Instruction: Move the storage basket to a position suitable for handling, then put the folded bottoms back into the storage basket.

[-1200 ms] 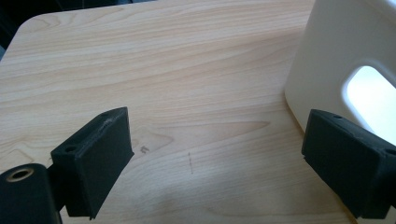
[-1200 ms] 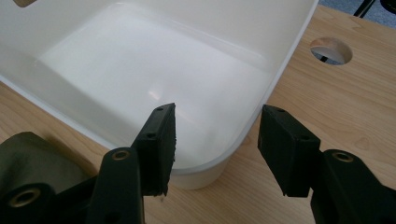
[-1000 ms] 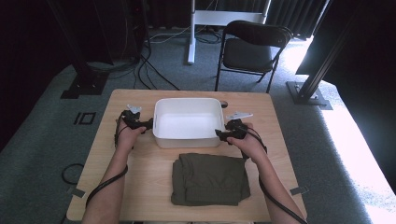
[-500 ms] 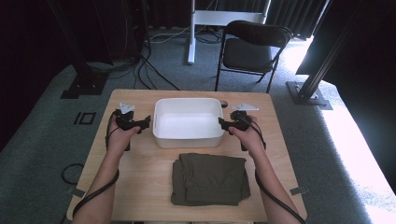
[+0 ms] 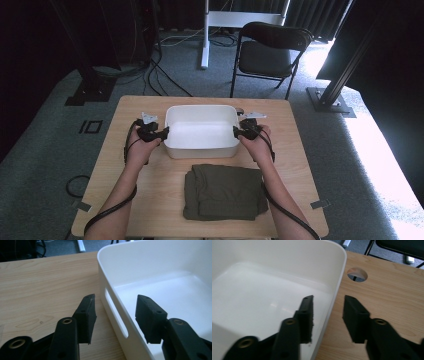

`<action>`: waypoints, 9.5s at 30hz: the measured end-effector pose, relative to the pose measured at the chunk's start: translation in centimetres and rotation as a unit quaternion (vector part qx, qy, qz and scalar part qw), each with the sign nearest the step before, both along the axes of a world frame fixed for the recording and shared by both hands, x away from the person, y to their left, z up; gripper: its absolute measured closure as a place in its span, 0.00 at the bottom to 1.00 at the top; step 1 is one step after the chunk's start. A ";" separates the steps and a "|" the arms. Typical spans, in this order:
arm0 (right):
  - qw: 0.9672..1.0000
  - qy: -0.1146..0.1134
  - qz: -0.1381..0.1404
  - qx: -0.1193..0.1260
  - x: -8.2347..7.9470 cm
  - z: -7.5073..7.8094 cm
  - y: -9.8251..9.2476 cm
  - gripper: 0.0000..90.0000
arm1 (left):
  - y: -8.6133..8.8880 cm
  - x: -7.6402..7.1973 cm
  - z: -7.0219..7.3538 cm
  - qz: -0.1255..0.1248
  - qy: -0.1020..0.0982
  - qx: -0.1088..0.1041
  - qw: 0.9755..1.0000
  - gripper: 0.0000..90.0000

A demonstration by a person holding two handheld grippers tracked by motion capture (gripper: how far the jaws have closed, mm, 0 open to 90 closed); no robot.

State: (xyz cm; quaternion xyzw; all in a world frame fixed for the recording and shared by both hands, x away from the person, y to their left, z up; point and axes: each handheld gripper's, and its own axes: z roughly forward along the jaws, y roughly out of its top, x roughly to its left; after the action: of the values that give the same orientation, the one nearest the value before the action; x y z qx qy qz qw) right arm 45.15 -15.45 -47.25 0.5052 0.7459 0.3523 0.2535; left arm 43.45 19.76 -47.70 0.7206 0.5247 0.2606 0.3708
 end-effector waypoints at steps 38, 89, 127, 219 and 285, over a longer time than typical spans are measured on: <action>0.998 0.016 -0.056 -0.013 -0.2 -0.1 -3.1 0.91 | -6.9 0.6 0.1 0.029 0.011 0.039 0.999 0.89; 0.994 0.024 -0.104 0.003 -1.5 0.0 -10.4 0.92 | -13.9 2.0 0.3 -0.023 0.012 0.054 0.998 0.89; 0.996 -0.061 0.010 0.060 -2.5 2.3 -9.0 0.16 | -11.7 -0.1 2.4 -0.161 -0.002 0.001 0.987 0.23; 0.996 0.037 0.064 0.048 -16.4 -8.2 -6.8 0.15 | -10.0 -13.9 -6.1 -0.168 0.096 0.006 0.981 0.17; 0.987 0.026 0.144 0.062 -17.8 -1.9 -5.7 0.90 | -11.1 -14.4 -2.2 -0.235 0.014 -0.067 0.970 0.85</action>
State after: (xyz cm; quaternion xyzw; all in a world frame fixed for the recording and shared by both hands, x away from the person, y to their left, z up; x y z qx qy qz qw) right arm 27.35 -21.13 -49.15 0.4158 0.7939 0.4179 0.1488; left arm 29.01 8.68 -49.90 0.8010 0.3619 0.1206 0.4615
